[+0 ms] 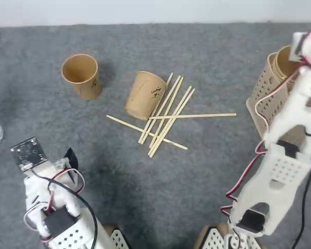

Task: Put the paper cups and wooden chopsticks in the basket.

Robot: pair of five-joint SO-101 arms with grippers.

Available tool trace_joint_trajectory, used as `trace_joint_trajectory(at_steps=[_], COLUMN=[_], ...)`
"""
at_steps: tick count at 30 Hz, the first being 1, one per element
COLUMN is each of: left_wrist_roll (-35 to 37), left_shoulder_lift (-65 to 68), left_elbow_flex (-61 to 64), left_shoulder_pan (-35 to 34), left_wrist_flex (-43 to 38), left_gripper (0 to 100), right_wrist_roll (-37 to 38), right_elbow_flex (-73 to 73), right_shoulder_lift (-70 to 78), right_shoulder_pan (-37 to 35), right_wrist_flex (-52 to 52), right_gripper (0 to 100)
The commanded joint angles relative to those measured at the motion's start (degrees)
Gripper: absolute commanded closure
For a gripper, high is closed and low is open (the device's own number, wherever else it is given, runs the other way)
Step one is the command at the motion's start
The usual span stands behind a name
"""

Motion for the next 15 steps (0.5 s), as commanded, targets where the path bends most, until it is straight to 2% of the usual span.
trace_joint_trajectory(at_steps=[1,8,15], left_wrist_roll=[0.4,0.4,0.4], left_shoulder_lift=[-1.1,-1.1,-1.1], left_elbow_flex=[-0.4,-0.4,-0.4], left_shoulder_pan=[0.3,0.4,0.4], left_wrist_flex=[-1.3,-1.3,-1.3], left_gripper=[72,72,72], right_wrist_roll=[0.4,0.4,0.2], right_elbow_flex=[1.3,1.1,1.1], right_shoulder_lift=[2.1,5.1,-9.8], right_shoulder_pan=[-1.5,-0.6,-0.7], right_wrist_flex=[0.5,0.5,1.8], right_gripper=[80.8,80.9,80.9])
